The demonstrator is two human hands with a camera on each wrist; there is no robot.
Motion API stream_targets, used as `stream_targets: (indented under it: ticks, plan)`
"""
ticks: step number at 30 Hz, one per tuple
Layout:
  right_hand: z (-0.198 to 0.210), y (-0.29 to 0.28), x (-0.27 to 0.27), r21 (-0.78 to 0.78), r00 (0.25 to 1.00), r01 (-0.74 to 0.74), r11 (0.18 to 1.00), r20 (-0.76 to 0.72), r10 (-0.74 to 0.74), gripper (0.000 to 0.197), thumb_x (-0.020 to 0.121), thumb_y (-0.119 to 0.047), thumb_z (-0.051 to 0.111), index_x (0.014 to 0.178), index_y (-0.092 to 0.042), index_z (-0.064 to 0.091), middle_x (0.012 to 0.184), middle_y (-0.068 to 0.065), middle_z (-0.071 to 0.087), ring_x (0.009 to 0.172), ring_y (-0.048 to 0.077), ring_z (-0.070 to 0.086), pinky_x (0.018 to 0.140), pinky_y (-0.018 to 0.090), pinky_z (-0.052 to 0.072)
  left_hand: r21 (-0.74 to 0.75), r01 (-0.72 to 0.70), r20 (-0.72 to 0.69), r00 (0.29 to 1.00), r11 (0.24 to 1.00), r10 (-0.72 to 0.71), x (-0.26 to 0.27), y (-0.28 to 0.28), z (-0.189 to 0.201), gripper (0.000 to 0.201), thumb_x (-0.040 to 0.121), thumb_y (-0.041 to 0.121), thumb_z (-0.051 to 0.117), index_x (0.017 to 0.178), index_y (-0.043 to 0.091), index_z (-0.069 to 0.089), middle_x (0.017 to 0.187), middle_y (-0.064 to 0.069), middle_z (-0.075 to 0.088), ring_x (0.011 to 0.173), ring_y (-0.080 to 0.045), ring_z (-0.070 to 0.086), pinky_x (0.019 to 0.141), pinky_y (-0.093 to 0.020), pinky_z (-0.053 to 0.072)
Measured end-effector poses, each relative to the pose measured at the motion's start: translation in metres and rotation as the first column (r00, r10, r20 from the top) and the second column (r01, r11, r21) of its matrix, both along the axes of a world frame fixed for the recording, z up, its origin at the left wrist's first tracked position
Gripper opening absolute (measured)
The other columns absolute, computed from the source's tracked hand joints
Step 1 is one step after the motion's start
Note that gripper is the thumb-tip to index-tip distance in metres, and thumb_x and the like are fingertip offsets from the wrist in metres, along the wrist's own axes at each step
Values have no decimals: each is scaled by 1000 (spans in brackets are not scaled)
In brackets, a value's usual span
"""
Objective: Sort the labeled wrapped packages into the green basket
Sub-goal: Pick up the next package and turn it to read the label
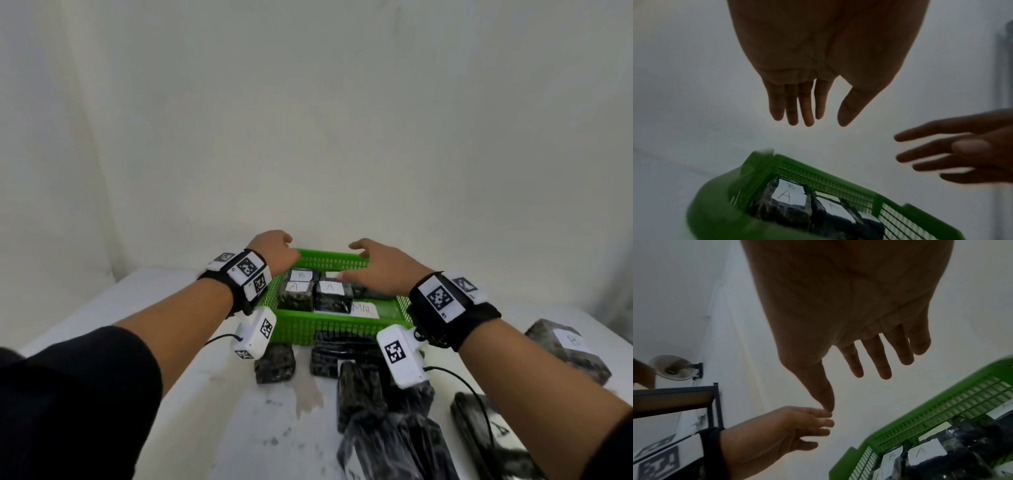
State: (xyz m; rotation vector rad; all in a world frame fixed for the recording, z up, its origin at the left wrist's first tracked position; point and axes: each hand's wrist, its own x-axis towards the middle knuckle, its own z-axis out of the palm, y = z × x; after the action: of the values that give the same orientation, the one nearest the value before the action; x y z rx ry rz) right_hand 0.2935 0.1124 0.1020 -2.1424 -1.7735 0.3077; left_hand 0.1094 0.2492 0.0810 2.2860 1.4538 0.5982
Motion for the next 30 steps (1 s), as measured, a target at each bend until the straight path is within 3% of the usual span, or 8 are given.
stream_targets:
  ticks: [3,7,12,15,18,24,27,30]
  plan:
    - [-1,-30,-21,-14,999,-37,999,32,37,82,93,-57,68,160,-29,30,152,4,54,124,23,58,97,32,44,72,152,-8,988,986,-152,-6,-39,0,56,91,30,61,144,19,45,144,0,52,131,-18,49,110,-31,38]
    - [-7,-71,-32,5,998,-57,998,-7,57,89,91,-56,71,163,-26,27,161,1,45,142,21,48,108,31,40,130,301,-46,954,945,-297,-12,-90,-3,60,90,32,63,146,22,42,146,3,48,134,-16,46,112,-32,36]
    - [-18,-122,-37,69,991,-72,995,-111,80,70,89,-46,77,150,-29,47,143,-7,59,117,9,57,93,23,40,182,468,-81,883,865,-461,-13,-139,-20,61,84,32,70,141,25,48,137,4,53,125,-16,52,108,-34,41]
    - [-31,-145,-35,68,996,-59,996,-63,64,79,87,-53,76,155,-29,42,148,-12,51,133,9,49,108,29,40,157,559,-142,829,814,-541,-16,-158,-32,68,81,33,70,144,25,45,139,4,52,127,-15,51,108,-35,42]
    - [-52,-162,-32,-3,999,18,1000,32,-18,106,83,-73,68,165,-26,20,170,-2,26,157,23,21,126,45,26,86,636,-198,765,767,-613,-19,-171,-39,77,76,25,67,148,26,39,144,4,46,132,-14,46,111,-37,40]
    - [-77,-196,-46,-86,994,81,993,81,-74,111,82,-81,59,167,-27,11,175,-4,11,162,25,2,129,47,18,9,705,-324,673,709,-665,-26,-193,-54,91,73,12,68,153,26,29,152,8,36,139,-9,36,113,-24,35]
    - [-85,-206,-54,-121,989,84,989,127,-69,107,81,-84,57,164,-24,23,172,-2,21,161,27,8,128,47,20,-22,714,-362,647,700,-671,-28,-199,-63,92,72,15,72,153,25,29,153,7,35,139,-9,36,112,-24,36]
    - [-95,-210,-60,-126,979,82,989,193,-57,96,79,-86,54,149,-22,45,154,0,43,149,25,27,124,41,28,-32,739,-388,611,673,-690,-28,-205,-69,92,71,16,74,152,23,32,153,6,36,139,-9,37,112,-24,35]
